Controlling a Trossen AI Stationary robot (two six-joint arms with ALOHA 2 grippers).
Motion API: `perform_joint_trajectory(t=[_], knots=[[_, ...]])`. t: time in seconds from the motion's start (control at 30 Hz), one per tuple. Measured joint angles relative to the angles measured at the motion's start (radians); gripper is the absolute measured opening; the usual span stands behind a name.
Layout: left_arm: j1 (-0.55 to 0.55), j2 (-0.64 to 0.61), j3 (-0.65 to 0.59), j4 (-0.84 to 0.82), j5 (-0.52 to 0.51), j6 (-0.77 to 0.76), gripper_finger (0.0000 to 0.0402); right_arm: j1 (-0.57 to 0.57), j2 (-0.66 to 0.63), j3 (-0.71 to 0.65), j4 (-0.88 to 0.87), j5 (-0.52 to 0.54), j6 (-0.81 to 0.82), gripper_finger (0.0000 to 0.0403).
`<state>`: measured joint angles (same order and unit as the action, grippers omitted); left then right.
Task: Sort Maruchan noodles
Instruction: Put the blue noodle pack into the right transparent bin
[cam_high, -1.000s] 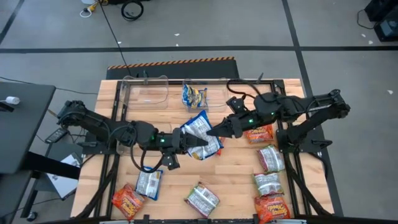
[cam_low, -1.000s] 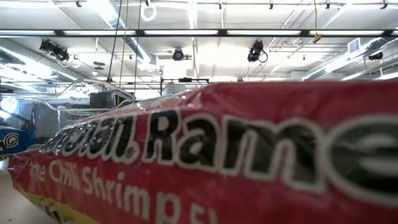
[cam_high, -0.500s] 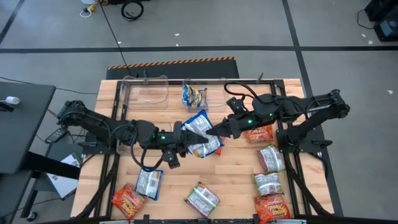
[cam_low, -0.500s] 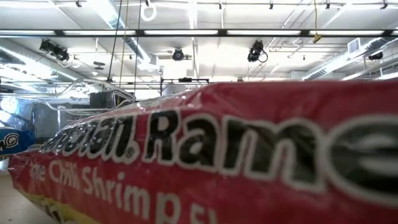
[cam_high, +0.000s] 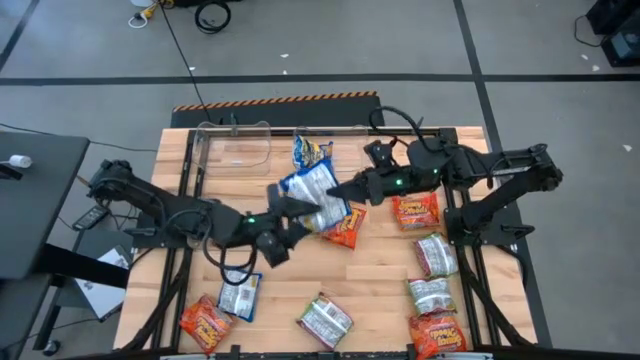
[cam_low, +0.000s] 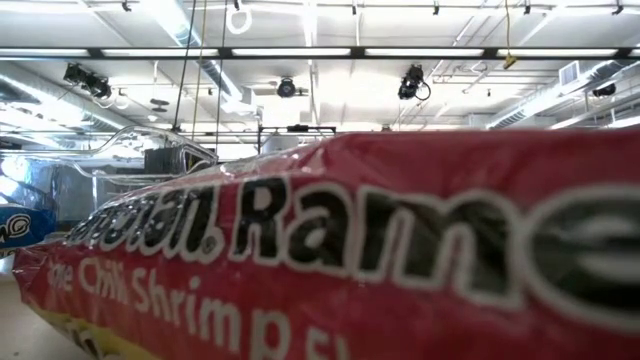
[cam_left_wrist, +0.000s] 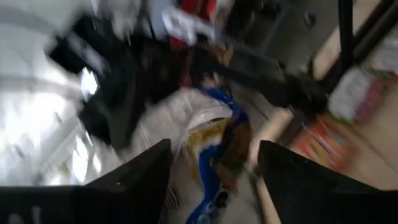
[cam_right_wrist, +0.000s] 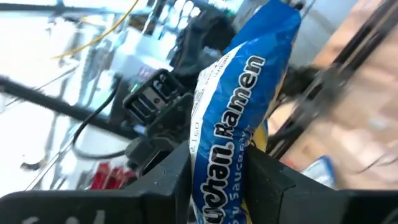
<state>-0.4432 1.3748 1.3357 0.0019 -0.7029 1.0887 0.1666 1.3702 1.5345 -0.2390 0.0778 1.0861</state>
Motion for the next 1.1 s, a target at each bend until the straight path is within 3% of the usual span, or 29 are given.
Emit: perform_joint_trajectory(t=[0.27,0.4,0.6,0.73,0.87,1.1], knots=[[-0.181,-0.157,0.000,-0.235,-0.337,-0.277,0.0272,-0.089,0.002,0.002,-0.199,0.157,-0.090,0.0125],[-0.285,-0.230,-0.001,-0.387,-0.463,-0.593,0.0272,-0.175,0.050,0.002,-0.423,0.288,-0.128,0.0120],[-0.344,-0.319,-0.001,-0.668,-0.483,-1.169,0.0272,-0.342,0.203,0.001,-0.544,0.293,-0.145,0.0099],[-0.322,-0.356,0.000,-0.794,-0.488,-1.401,0.0272,-0.438,0.321,0.001,-0.554,0.252,-0.187,0.0093],[-0.278,-0.376,-0.001,-0.865,-0.486,-1.496,0.0272,-0.511,0.393,0.001,-0.575,0.221,-0.252,0.0093],[-0.124,-0.389,-0.001,-0.898,-0.474,-1.505,0.0272,-0.608,0.452,0.002,-0.588,0.267,-0.403,0.0093]])
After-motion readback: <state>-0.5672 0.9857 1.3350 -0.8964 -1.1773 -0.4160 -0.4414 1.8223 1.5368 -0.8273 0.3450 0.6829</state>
